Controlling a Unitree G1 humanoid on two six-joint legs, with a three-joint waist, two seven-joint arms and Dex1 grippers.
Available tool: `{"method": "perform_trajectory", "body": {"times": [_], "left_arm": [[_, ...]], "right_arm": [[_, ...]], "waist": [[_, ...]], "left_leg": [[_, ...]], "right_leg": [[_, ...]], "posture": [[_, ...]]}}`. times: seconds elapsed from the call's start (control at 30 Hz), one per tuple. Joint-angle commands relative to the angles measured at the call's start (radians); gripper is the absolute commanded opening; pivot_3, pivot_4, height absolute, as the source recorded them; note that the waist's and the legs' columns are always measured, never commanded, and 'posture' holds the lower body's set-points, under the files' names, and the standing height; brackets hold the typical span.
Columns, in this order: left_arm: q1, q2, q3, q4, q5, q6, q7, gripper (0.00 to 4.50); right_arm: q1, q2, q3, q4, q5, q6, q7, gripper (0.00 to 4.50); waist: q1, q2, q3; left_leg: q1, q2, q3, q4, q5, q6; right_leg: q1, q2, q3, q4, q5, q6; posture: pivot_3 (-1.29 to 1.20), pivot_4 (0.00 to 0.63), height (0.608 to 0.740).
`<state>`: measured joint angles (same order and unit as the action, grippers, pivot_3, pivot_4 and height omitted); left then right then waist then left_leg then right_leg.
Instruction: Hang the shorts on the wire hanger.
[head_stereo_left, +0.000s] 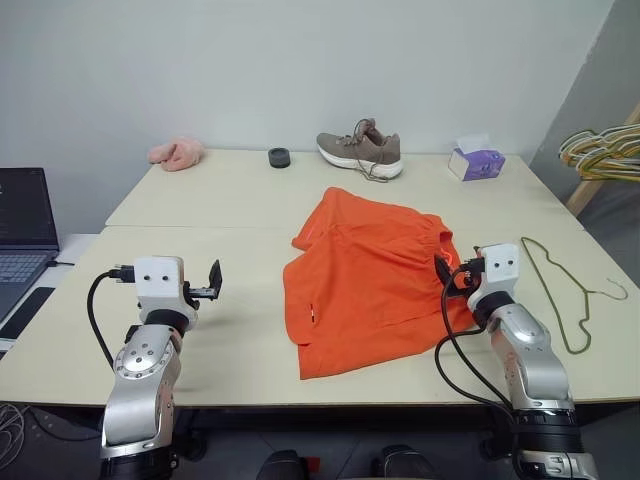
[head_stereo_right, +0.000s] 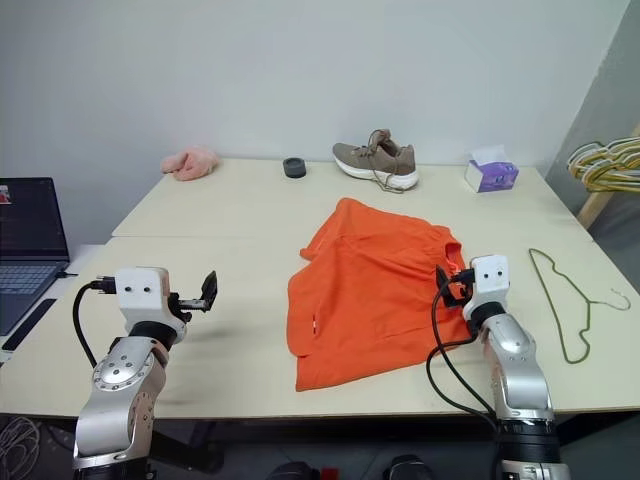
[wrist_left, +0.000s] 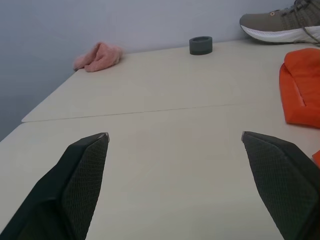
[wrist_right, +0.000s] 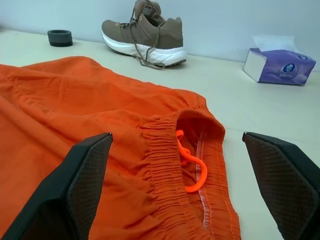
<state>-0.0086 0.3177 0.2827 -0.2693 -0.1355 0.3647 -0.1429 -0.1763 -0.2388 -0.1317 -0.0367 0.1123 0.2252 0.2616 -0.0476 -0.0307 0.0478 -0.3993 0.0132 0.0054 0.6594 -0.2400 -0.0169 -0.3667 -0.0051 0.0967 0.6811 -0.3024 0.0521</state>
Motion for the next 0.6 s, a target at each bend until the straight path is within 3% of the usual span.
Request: {"method": "perform_trajectory", "body": {"times": [0.03, 0.6], "left_arm": [[-0.005, 0.011, -0.001, -0.047, -0.001, -0.024, -0.012, 4.5], [-0.003, 0.013, -0.019, -0.036, -0.001, -0.032, -0.043, 4.5]], "right_arm": [[-0.004, -0.006, 0.0, -0.037, 0.017, -0.027, 0.014, 4.45], [0.012, -0.012, 0.006, -0.076, 0.037, -0.006, 0.044, 4.45]], "waist": [[0.0, 0.0, 0.0], [-0.003, 0.001, 0.001]], "left_leg": [[0.0, 0.0, 0.0, 0.0, 0.0, 0.0], [0.0, 0.0, 0.0, -0.001, 0.0, 0.0]], "right_leg": [[0.0, 0.0, 0.0, 0.0, 0.0, 0.0], [-0.001, 0.0, 0.0, 0.0, -0.001, -0.001]], "posture": [[0.02, 0.018, 0.74], [0.0, 0.024, 0.74]]}}
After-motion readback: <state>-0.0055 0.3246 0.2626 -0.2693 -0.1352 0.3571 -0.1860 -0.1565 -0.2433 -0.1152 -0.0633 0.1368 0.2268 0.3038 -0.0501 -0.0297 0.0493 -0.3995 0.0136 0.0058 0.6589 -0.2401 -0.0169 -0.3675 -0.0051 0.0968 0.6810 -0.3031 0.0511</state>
